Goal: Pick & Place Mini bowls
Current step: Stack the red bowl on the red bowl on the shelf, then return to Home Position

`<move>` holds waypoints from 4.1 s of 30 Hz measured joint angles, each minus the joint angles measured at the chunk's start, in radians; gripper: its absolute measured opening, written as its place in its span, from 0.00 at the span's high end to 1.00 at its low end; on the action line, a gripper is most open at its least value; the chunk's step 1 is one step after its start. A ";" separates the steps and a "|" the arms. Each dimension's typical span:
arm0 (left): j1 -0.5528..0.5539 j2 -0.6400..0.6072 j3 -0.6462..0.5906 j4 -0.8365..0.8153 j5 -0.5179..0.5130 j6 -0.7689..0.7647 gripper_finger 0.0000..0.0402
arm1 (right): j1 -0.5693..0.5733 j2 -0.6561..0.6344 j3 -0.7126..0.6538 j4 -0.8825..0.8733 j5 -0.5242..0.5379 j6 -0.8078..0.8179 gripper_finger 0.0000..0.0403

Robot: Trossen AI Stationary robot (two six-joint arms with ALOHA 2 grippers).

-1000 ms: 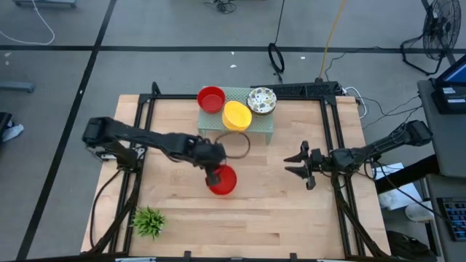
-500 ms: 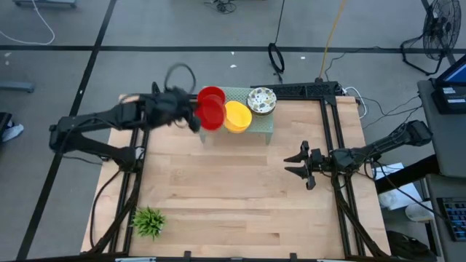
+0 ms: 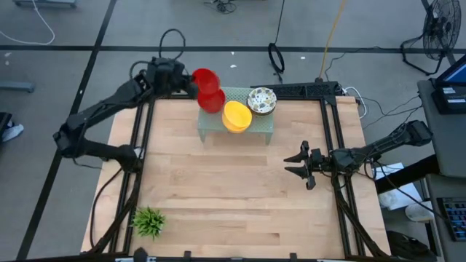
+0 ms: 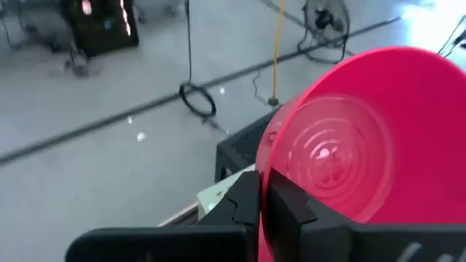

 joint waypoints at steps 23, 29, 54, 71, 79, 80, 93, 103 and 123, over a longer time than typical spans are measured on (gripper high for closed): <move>0.115 0.121 0.000 -0.119 0.254 0.040 0.97 | 0.000 0.000 0.000 0.000 0.000 0.000 0.67; 0.101 0.121 0.000 -0.124 0.237 0.050 0.96 | 0.000 0.000 0.000 0.000 0.000 0.000 0.67; 0.066 0.121 0.000 -0.122 0.221 0.094 0.89 | 0.000 0.000 0.000 0.000 0.000 0.000 0.67; 0.040 0.107 0.000 0.122 0.099 0.121 0.59 | 0.000 0.000 0.000 0.000 -0.001 0.000 0.67; 0.040 -0.035 0.000 -0.017 0.108 0.187 0.58 | 0.000 0.000 0.000 0.000 0.000 0.000 0.67; 0.040 -0.064 0.000 -0.051 0.107 0.188 0.59 | 0.000 0.000 0.000 0.000 0.000 0.000 0.67; 0.036 -0.446 -0.011 -0.464 0.106 0.077 0.69 | 0.000 0.000 0.000 0.000 0.000 0.000 0.67; 0.005 -0.762 -0.360 -0.394 0.108 -0.019 0.70 | 0.000 0.000 0.000 0.000 0.000 0.000 0.67; 0.005 -0.948 -1.050 0.631 0.294 -0.151 0.70 | 0.000 0.000 0.000 0.000 0.000 0.000 0.67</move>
